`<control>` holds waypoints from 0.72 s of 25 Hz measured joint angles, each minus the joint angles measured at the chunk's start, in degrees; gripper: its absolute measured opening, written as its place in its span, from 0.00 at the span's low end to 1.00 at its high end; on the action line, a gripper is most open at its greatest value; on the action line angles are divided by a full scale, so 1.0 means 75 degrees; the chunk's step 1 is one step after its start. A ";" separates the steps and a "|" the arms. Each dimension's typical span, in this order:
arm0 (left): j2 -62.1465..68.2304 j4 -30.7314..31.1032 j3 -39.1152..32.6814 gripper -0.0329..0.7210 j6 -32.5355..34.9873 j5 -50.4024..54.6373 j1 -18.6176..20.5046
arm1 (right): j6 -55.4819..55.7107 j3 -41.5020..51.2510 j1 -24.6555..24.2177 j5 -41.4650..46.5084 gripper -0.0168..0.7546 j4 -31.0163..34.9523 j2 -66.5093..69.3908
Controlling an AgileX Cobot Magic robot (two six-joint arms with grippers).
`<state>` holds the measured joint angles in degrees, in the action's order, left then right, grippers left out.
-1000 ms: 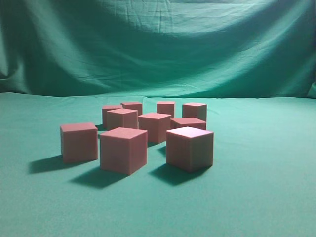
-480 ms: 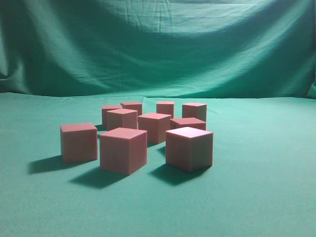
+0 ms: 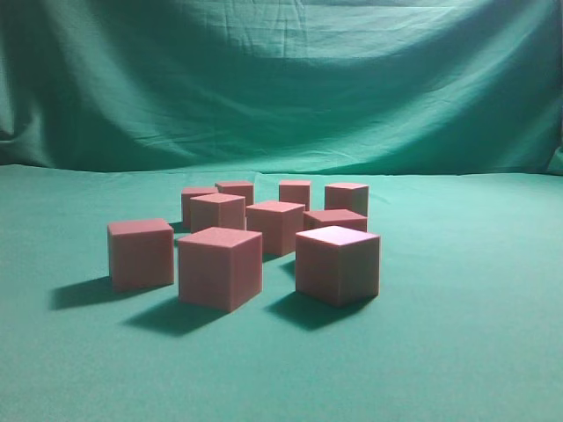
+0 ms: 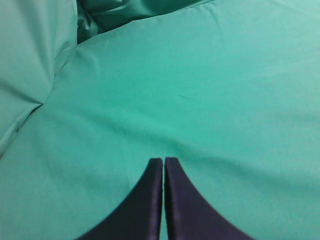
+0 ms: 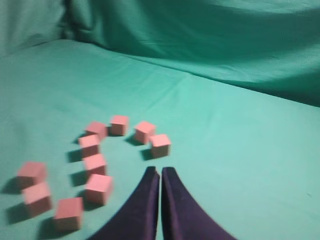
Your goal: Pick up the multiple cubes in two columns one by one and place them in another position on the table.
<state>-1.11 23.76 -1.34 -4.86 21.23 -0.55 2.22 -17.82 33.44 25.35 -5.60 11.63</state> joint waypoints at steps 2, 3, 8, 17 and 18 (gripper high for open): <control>0.0000 0.0000 0.0000 0.04 0.0000 0.0000 0.0000 | 0.0010 0.0777 -0.0571 -0.0617 0.02 -0.0019 -0.0339; 0.0000 0.0000 0.0000 0.04 0.0000 0.0000 0.0000 | 0.0010 0.1072 -0.0876 -0.0857 0.02 -0.0019 -0.0507; 0.0000 0.0000 0.0000 0.04 0.0000 0.0000 0.0000 | 0.0060 0.2275 -0.1966 -0.1662 0.02 -0.0009 -0.1262; 0.0000 0.0000 0.0000 0.04 0.0000 0.0000 0.0000 | 0.0131 0.2576 -0.3023 -0.1343 0.02 0.0087 -0.1625; 0.0000 0.0000 0.0000 0.04 0.0000 0.0000 0.0000 | 0.0147 0.2576 -0.3118 -0.1226 0.02 0.0087 -0.1625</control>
<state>-1.11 23.76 -1.34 -4.86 21.23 -0.55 3.32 1.50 10.05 16.16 -4.94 -0.55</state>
